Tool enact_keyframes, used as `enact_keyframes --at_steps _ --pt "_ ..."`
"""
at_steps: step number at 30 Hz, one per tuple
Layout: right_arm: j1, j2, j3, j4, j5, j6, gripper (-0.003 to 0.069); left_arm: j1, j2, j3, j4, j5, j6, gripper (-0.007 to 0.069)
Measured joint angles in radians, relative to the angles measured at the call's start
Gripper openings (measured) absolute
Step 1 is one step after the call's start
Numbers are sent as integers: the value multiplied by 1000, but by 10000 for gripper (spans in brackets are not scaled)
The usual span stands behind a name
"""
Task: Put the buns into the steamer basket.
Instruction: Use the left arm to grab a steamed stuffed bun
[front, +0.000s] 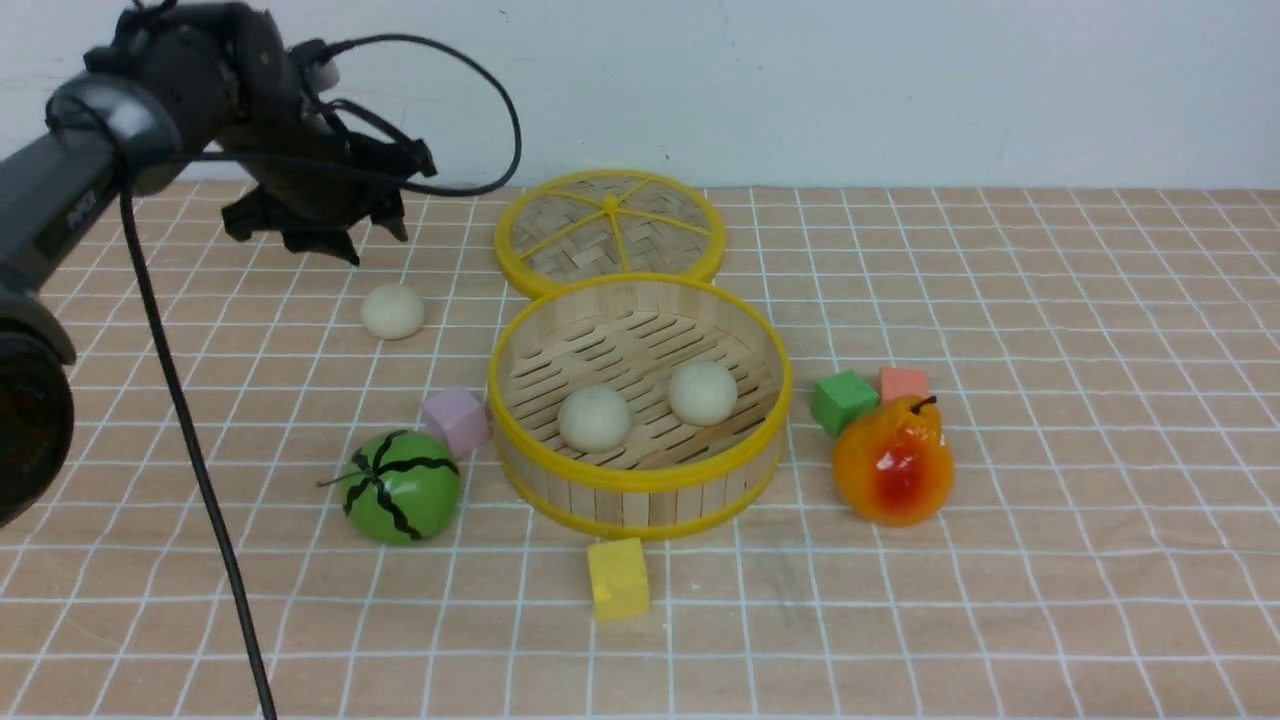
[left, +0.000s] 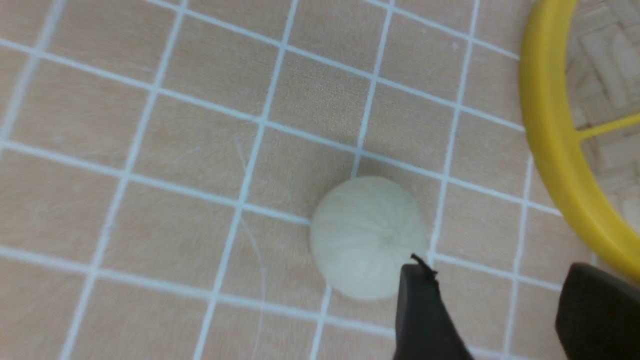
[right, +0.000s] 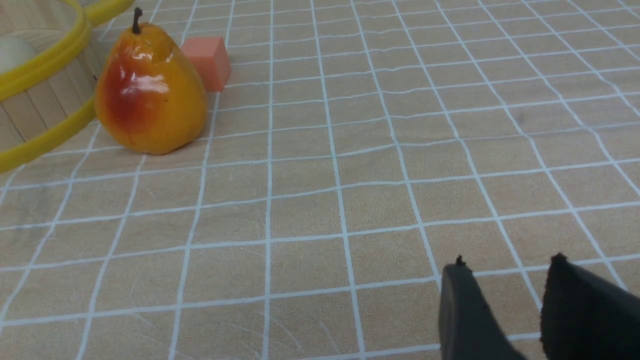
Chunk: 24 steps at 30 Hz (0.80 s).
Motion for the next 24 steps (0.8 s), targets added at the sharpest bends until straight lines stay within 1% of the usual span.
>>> enact_keyframes --at_steps 8,13,15,16,17,18,19,20,21,23,24 --pt "0 0 0 0 0 0 241 1 100 0 -28 -131 69 360" --pt "0 0 0 0 0 0 241 1 134 -1 -26 -145 75 350" --pt "0 0 0 0 0 0 241 1 134 -3 -26 -147 77 322" --pt "0 0 0 0 0 0 241 1 134 -3 -26 -147 77 322" --pt "0 0 0 0 0 0 241 1 134 -4 -24 -150 77 285" --pt "0 0 0 0 0 0 241 1 134 -4 -21 -150 77 273" --pt "0 0 0 0 0 0 241 1 134 -4 -16 -146 77 216" --pt "0 0 0 0 0 0 241 1 134 -4 -14 -143 77 192" --pt "0 0 0 0 0 0 241 1 134 -4 -13 -137 77 132" --pt "0 0 0 0 0 0 241 2 134 -4 -13 -129 77 51" --pt "0 0 0 0 0 0 241 2 134 -4 -13 -127 77 42"
